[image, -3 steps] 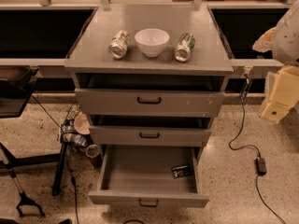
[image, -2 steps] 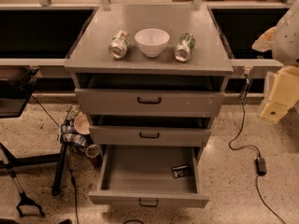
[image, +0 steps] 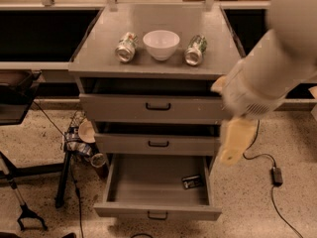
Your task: Pick rxbar chocolate from bottom drawer and place on counter
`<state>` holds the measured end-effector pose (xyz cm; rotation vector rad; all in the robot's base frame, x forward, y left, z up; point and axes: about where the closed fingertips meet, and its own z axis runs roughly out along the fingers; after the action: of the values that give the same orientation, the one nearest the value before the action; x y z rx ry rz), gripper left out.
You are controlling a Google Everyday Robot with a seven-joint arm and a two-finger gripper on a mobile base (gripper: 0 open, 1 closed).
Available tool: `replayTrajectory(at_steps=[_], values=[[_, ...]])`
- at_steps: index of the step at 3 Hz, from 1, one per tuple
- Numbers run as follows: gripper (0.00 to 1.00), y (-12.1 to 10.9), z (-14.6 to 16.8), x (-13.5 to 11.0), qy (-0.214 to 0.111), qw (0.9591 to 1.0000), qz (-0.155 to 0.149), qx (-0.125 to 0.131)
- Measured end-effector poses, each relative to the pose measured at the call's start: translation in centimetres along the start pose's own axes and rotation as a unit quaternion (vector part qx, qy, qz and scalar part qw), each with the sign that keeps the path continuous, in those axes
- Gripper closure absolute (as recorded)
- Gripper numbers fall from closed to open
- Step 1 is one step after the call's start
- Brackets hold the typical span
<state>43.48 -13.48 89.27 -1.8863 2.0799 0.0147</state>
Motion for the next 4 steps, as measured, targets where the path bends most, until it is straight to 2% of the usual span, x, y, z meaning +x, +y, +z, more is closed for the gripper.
replayTrajectory(at_steps=[1,2,3,4], values=[[0.0,2.2,10.2,-1.5,-0.008,0.9989,-0.023,-0.039],[0.0,2.4,22.2,-2.0,0.01,0.9983,-0.037,-0.045],[0.0,1.2,28.6,-2.2,0.053,0.9968,-0.044,-0.039],[0.0,0.1,28.9,-2.7,0.069,0.9965,-0.042,-0.02]])
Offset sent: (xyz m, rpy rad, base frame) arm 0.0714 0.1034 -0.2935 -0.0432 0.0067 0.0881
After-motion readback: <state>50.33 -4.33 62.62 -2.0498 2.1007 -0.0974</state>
